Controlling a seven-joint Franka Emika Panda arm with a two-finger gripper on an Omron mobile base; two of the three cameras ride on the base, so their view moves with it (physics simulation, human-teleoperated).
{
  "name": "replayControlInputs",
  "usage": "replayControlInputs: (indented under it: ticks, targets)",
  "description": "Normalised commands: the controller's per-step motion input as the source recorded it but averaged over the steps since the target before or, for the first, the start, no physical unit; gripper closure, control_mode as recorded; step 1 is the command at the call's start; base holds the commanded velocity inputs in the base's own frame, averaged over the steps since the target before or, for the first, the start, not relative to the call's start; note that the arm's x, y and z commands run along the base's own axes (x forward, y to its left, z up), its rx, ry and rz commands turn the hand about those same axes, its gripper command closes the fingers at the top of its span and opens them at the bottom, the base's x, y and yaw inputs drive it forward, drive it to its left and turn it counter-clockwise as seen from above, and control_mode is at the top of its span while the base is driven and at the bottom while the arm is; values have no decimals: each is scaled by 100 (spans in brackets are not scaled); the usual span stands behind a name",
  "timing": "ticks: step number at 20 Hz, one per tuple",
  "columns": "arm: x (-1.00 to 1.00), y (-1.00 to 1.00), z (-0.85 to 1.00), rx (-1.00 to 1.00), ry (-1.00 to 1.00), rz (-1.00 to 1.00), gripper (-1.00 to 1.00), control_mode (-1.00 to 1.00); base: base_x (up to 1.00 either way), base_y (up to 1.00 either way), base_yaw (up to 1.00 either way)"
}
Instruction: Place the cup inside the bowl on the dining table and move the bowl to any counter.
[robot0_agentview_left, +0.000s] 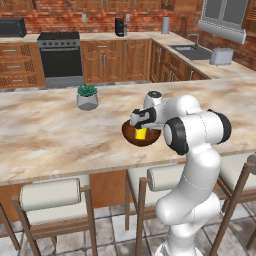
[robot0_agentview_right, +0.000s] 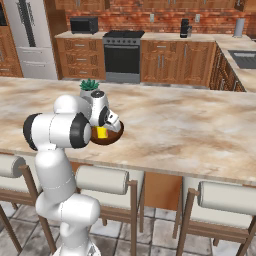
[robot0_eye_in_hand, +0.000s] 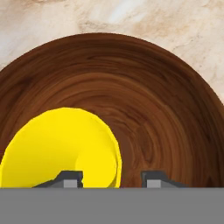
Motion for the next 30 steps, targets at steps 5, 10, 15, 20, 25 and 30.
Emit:
replayControlInputs:
  ticks: [5,10,15,20,25,30]
  targets:
    - [0,0,0,0,0,0,-100,-100,0,0,0]
    - [0,0,6,0,0,0,-100,-100,0,0,0]
    - [0,-3,23,0,0,0,-100,-100,0,0,0]
    - [-3,-11,22,0,0,0,-100,-100,0,0,0]
    - [-10,-12,24,0,0,0,-100,-100,0,0,0]
    - [-11,-13,23,0,0,0,-100,-100,0,0,0]
